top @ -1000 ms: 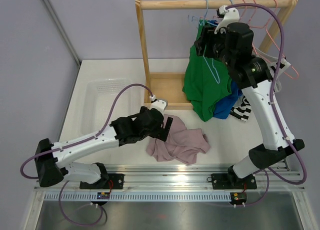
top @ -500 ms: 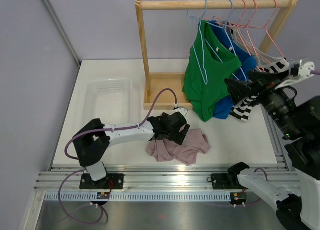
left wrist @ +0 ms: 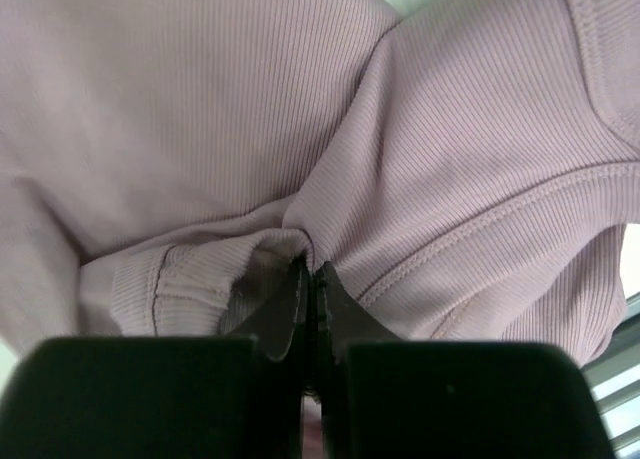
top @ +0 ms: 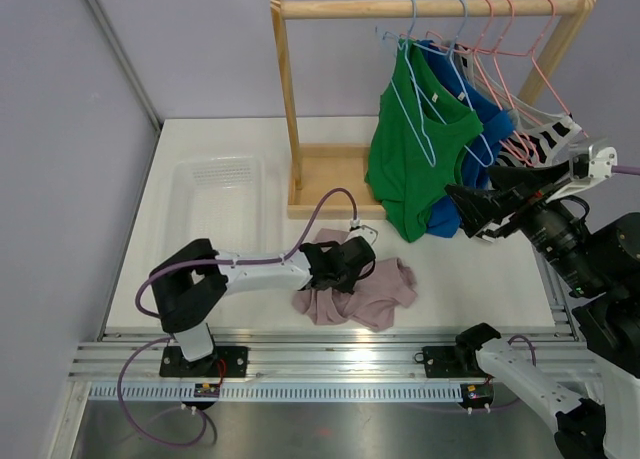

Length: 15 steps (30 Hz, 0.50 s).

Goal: Remove the tank top from the hanger

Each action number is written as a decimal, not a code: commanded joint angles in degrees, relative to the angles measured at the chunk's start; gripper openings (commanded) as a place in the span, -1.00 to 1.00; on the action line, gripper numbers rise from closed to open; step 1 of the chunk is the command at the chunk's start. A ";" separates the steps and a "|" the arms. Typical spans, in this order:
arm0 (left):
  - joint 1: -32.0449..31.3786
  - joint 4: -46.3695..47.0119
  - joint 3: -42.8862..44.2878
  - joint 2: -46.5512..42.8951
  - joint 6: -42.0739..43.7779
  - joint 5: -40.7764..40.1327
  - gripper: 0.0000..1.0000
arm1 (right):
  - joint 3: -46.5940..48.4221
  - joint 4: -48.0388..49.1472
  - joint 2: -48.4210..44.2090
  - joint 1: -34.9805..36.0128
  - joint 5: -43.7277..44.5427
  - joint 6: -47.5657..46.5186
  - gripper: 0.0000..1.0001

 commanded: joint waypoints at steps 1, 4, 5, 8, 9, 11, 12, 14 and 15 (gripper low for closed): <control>-0.92 -2.24 -0.17 -9.55 0.29 -6.46 -1.00 | -0.48 1.40 -1.74 0.30 -1.40 0.35 0.99; -0.84 -8.12 1.58 -16.92 0.12 -13.66 -1.00 | -1.27 1.58 -2.27 0.21 -1.49 0.26 0.99; -0.92 -9.79 3.33 -19.04 0.12 -15.60 -1.00 | -1.36 1.40 -2.18 0.30 -1.40 0.00 0.99; -0.84 -15.68 7.28 -25.90 0.64 -22.28 -1.00 | -1.36 1.40 -2.18 0.21 -1.05 -0.26 0.99; -0.75 -18.48 8.69 -27.22 1.51 -25.34 -1.00 | -1.36 1.40 -2.18 0.21 -1.14 -0.35 0.99; -0.83 -21.74 11.94 -30.29 2.31 -28.70 -1.00 | -1.36 1.58 -2.18 0.21 -1.14 -0.44 0.99; -0.75 -24.63 16.14 -31.09 3.44 -31.67 -1.00 | -1.36 1.84 -2.18 0.21 -1.14 -0.61 0.99; -0.40 -27.81 21.07 -32.24 4.68 -34.76 -1.00 | -1.27 1.93 -1.92 0.30 -0.96 -0.70 0.99; -0.14 -30.52 23.62 -32.33 6.51 -36.86 -1.00 | -1.27 1.93 -1.74 0.30 -0.96 -0.70 0.99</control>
